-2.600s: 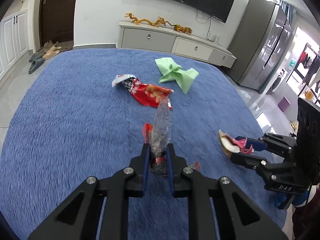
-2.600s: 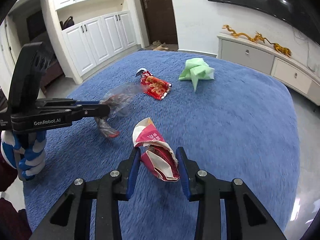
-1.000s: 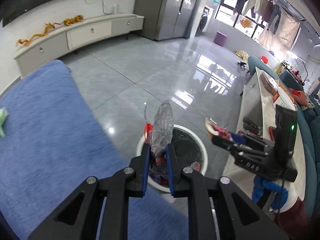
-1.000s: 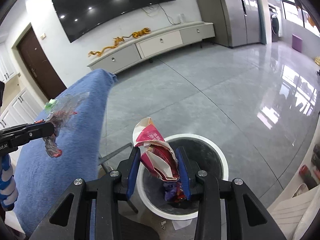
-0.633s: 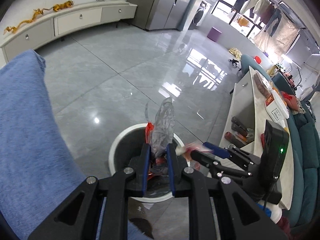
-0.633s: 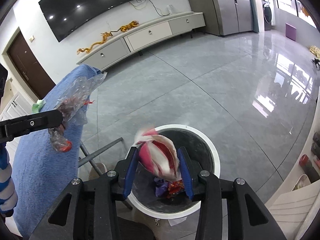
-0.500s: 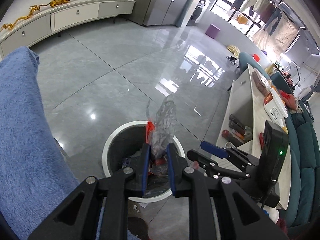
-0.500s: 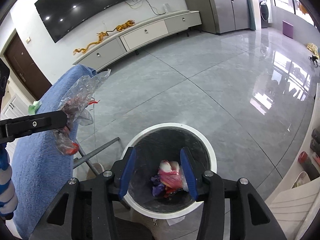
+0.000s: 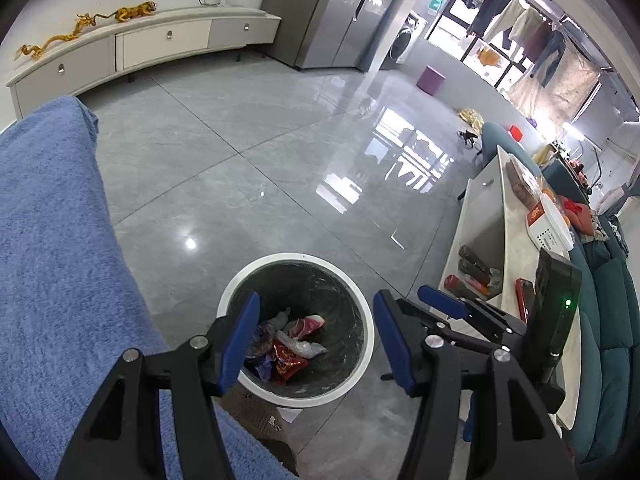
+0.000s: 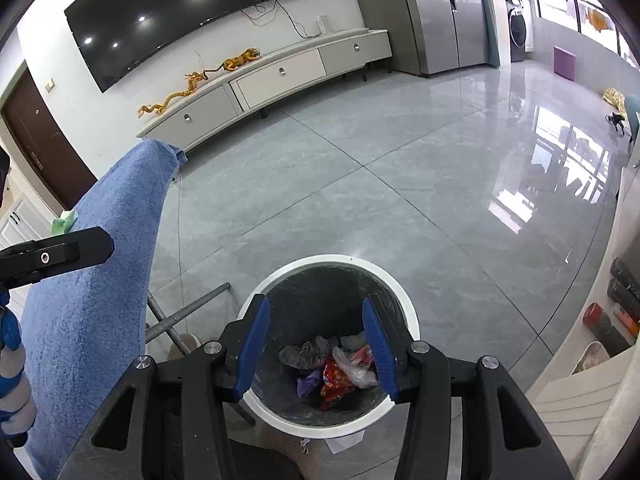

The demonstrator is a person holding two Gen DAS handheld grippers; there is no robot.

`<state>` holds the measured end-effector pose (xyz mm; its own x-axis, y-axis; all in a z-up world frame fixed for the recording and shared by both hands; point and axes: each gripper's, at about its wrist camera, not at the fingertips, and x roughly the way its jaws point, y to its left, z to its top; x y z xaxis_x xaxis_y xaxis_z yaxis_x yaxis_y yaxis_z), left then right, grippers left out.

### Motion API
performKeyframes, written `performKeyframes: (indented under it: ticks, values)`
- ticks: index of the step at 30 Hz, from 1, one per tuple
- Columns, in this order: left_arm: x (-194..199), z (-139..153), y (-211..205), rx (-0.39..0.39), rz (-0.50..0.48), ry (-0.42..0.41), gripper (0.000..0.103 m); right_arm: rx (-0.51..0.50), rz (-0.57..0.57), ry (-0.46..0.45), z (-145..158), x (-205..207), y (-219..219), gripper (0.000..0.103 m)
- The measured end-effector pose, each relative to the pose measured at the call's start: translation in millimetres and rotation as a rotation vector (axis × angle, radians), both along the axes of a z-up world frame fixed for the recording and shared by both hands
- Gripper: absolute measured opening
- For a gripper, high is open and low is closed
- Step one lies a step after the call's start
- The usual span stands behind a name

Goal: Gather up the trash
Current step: 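Return both tools to the red chip bag and green paper on the rug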

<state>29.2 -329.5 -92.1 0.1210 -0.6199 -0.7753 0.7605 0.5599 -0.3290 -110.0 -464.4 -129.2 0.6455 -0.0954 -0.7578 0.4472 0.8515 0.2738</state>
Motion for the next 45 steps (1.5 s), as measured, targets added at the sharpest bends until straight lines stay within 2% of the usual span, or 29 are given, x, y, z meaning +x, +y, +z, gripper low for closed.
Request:
performKeyframes:
  ticks: [6, 15, 22, 29, 38, 45]
  values:
    - [-2.9, 17.0, 22.4, -0.024, 0.032, -0.057, 0.057, -0.030, 0.005, -0.018, 17.0, -2.8, 10.8, 0.046]
    - [-2.0, 49.0, 80.9, -0.103, 0.162, -0.176, 0.057, -0.084, 0.030, -0.060, 49.3, -4.9, 29.4, 0.047]
    - [7.2, 65.1, 132.2, -0.093, 0.228, -0.196, 0.057, -0.124, 0.066, -0.100, 73.7, -0.2, 54.0, 0.047]
    - [11.4, 84.2, 194.2, -0.083, 0.370, -0.260, 0.058, -0.167, 0.113, -0.140, 95.6, 5.1, 83.7, 0.051]
    - [18.9, 79.6, 270.6, -0.023, 0.529, -0.279, 0.058, -0.195, 0.159, -0.178, 116.9, 8.5, 116.0, 0.053]
    - [11.4, 86.4, 316.1, 0.017, 0.638, -0.341, 0.058, -0.219, 0.210, -0.189, 126.1, 11.7, 143.2, 0.055]
